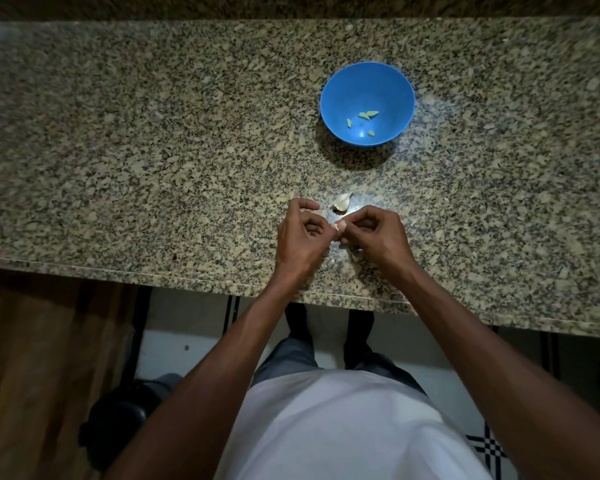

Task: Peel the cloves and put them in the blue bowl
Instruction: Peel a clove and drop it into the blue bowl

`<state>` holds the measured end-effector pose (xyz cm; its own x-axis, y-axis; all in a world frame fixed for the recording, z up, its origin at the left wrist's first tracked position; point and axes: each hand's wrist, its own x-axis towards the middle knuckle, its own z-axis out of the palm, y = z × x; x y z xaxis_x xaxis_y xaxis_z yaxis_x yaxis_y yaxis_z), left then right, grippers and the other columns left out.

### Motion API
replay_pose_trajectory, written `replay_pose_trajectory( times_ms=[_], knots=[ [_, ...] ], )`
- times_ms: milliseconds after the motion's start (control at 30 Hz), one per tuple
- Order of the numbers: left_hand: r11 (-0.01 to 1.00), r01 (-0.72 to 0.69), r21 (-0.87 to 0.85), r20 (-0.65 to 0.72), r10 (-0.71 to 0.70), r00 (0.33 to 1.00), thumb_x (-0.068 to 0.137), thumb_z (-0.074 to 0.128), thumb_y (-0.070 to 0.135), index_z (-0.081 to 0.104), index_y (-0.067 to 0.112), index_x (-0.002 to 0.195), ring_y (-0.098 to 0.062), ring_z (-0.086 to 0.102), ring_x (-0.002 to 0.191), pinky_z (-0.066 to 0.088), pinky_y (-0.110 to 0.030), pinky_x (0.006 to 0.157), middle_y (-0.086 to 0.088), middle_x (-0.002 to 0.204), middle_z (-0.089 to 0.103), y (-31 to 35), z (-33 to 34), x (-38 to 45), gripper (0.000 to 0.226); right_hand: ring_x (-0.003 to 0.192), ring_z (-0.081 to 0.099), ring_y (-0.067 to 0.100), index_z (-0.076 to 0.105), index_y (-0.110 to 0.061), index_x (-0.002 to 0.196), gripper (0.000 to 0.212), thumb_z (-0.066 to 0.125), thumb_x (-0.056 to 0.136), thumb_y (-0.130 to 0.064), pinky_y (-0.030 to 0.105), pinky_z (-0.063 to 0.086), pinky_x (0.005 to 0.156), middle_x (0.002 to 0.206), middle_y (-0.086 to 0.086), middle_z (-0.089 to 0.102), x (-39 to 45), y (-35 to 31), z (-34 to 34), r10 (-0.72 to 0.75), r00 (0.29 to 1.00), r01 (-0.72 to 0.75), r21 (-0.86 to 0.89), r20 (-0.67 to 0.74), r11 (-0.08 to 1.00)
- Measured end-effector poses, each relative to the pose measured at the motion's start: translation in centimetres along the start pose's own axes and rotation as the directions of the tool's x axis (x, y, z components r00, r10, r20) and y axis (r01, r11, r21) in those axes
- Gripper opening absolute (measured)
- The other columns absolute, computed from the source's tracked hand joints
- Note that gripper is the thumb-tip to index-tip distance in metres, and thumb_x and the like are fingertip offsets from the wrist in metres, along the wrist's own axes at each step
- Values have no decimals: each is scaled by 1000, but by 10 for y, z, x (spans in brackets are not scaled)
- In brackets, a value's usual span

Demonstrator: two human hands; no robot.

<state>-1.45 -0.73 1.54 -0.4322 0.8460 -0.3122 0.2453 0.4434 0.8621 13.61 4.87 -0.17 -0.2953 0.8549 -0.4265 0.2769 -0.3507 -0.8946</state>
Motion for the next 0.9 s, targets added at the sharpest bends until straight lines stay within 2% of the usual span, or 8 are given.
replay_pose_trajectory(
  times_ms=[100, 167, 267, 400, 500, 600, 767, 900],
  knots=[
    [1000, 11, 13, -41, -10, 999, 90, 73, 7, 53, 15, 123, -8, 68, 81, 55, -17, 72, 1, 88, 70, -2, -8, 2, 39, 76, 77, 20, 74, -9, 99, 9, 77, 95, -15, 35, 63, 69, 85, 7, 79, 0, -2, -8, -48, 998, 51, -100, 35, 994],
    [999, 7, 36, -67, -5, 998, 91, 73, 6, 59, 16, 116, -6, 68, 80, 54, -13, 69, 3, 88, 70, -5, -14, 4, 30, 79, 78, 21, 76, -9, 103, 8, 75, 97, -14, 36, 65, 72, 87, 7, 79, 0, -4, -14, -54, 996, 60, -102, 68, 993],
    [989, -15, 145, -48, 22, 999, 91, 77, 12, 72, 15, 103, -2, 67, 85, 55, -11, 72, 6, 95, 72, -10, -21, 8, 13, 84, 77, 29, 77, -6, 112, 16, 73, 98, -13, 36, 64, 74, 92, 15, 79, 0, -5, -20, -24, 995, 25, -1, 96, 1000],
    [965, -45, 258, -4, 47, 999, 95, 71, 6, 77, 15, 99, -8, 66, 100, 49, -1, 72, 1, 114, 71, -18, -20, 8, 12, 85, 70, 32, 74, -1, 121, 23, 68, 99, -9, 41, 63, 79, 100, 28, 75, -1, -2, -23, 42, 990, -65, 167, 138, 984],
    [966, -131, 224, 3, 133, 991, 94, 73, 11, 78, 17, 100, -5, 64, 100, 56, -12, 80, 4, 111, 68, -15, -15, 5, 10, 86, 70, 24, 73, -3, 124, 26, 67, 100, -10, 42, 62, 85, 95, 17, 77, 1, 2, -23, 77, 979, -119, 229, 187, 966],
    [988, -142, 66, 70, 138, 988, 93, 76, 19, 78, 18, 111, -3, 70, 96, 60, -22, 83, 7, 106, 76, -5, -13, 4, 18, 86, 71, 18, 73, -5, 125, 27, 67, 99, -8, 41, 60, 91, 94, 9, 77, 3, 1, -22, 97, 970, -156, 266, 222, 951],
    [989, -94, -114, 182, 114, 977, 90, 78, 12, 78, 12, 113, -10, 73, 103, 60, -30, 91, 2, 111, 77, 4, -11, 5, 23, 86, 74, 22, 72, 3, 113, 21, 74, 93, -3, 32, 63, 83, 100, 22, 77, 4, -10, -21, 99, 969, -165, 295, 228, 941],
    [991, -76, -110, 200, 97, 975, 88, 80, 10, 80, 9, 103, -10, 74, 102, 60, -36, 94, 3, 104, 79, 2, -12, 10, 15, 80, 73, 21, 71, 5, 103, 17, 77, 90, -6, 32, 63, 78, 100, 27, 75, 8, -13, -24, 92, 968, -152, 253, 232, 955]
  ],
)
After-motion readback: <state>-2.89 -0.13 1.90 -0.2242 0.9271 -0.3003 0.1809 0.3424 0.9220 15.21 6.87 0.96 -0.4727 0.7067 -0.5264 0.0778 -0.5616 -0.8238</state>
